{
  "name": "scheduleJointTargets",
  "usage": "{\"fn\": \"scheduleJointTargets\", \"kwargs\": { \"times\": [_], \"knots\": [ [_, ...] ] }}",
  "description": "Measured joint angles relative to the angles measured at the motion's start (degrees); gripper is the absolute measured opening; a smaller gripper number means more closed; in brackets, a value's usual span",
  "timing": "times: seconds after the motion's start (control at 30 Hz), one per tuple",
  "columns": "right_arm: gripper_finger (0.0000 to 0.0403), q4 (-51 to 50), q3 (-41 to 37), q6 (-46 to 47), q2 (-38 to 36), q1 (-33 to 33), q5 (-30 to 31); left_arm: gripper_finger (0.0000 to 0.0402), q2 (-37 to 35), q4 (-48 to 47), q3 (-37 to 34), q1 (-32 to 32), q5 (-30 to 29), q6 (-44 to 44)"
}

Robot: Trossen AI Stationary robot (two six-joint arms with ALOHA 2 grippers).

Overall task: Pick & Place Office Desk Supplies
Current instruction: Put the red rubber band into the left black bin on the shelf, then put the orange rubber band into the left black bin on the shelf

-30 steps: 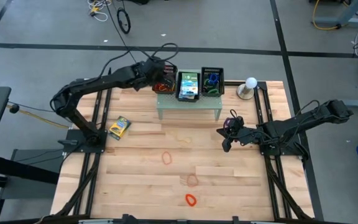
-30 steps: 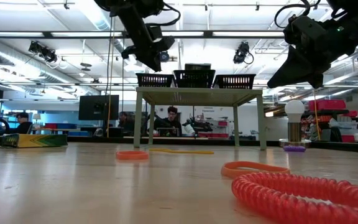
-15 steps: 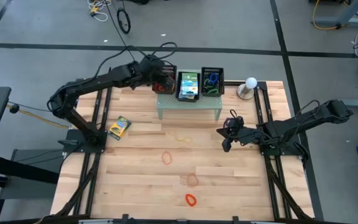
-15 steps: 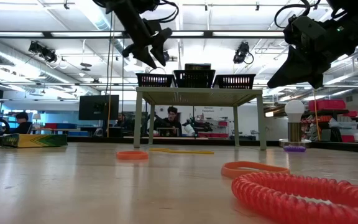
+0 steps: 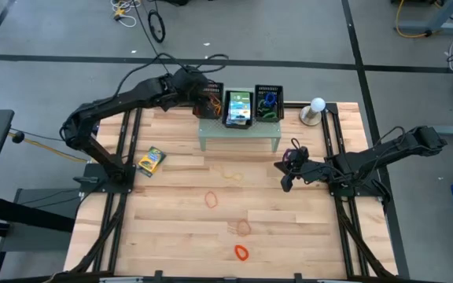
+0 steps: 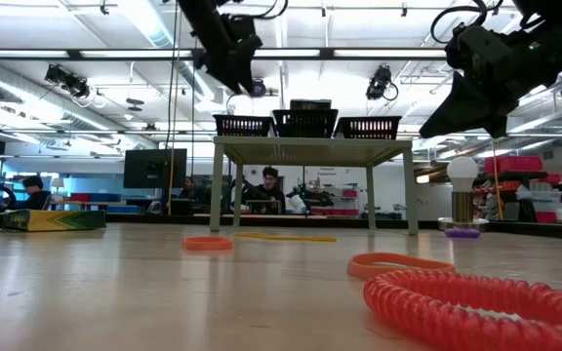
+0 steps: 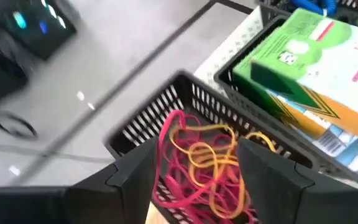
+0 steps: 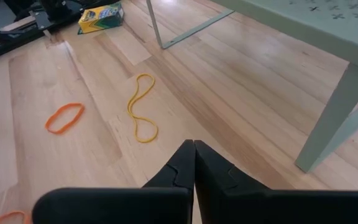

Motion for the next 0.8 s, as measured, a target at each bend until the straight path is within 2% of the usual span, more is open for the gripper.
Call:
{"fn": "scheduleJointTargets", "kwargs": {
  "times": [0.27,0.43,0.63,0.8],
  "knots": [
    [0.0007,-0.02,0.0,-1.48,0.0,0.0,1.7,0.0244,0.04,-0.76,1.34,-2.2,-2.24,20.31],
    [0.0007,-0.02,0.0,-1.51,0.0,-0.01,2.07,0.0245,0.64,-0.91,1.32,-4.84,-9.53,32.05],
    [0.0007,-0.04,0.0,-1.91,0.0,0.0,2.16,0.0245,1.61,3.42,1.31,-7.76,-15.28,46.77],
    [0.0007,-0.01,0.0,-1.88,0.0,-0.02,2.16,0.0245,1.9,6.51,1.28,-9.7,-20.12,52.86]
  ]
}}
